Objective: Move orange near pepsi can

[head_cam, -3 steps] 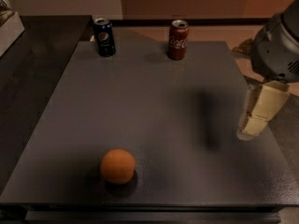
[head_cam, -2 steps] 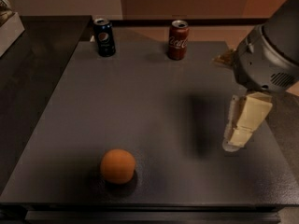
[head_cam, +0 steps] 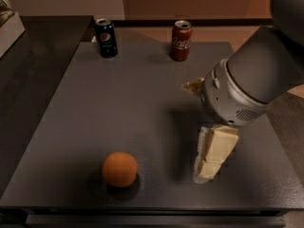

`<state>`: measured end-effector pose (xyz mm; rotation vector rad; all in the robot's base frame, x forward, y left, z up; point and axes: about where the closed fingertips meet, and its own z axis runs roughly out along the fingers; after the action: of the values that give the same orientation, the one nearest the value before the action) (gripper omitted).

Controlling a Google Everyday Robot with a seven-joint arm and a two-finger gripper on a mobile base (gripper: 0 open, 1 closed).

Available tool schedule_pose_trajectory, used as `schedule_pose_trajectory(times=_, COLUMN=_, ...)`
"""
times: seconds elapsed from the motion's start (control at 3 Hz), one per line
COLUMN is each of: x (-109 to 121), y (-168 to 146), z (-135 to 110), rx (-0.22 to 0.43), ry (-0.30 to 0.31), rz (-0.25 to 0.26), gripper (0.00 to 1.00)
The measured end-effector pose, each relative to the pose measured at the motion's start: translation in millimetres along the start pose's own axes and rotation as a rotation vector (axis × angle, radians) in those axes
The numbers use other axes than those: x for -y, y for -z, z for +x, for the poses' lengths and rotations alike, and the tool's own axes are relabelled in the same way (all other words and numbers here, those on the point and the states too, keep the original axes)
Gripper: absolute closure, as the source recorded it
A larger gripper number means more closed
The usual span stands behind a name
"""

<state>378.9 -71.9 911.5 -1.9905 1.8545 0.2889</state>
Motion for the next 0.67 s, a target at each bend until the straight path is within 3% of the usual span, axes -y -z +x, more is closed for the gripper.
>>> schedule_pose_trajectory(times=0.67, x=-21.9, y=-48.1, z=-42.5, rx=0.061, ry=0.043, rz=-0.065, gripper=0.0)
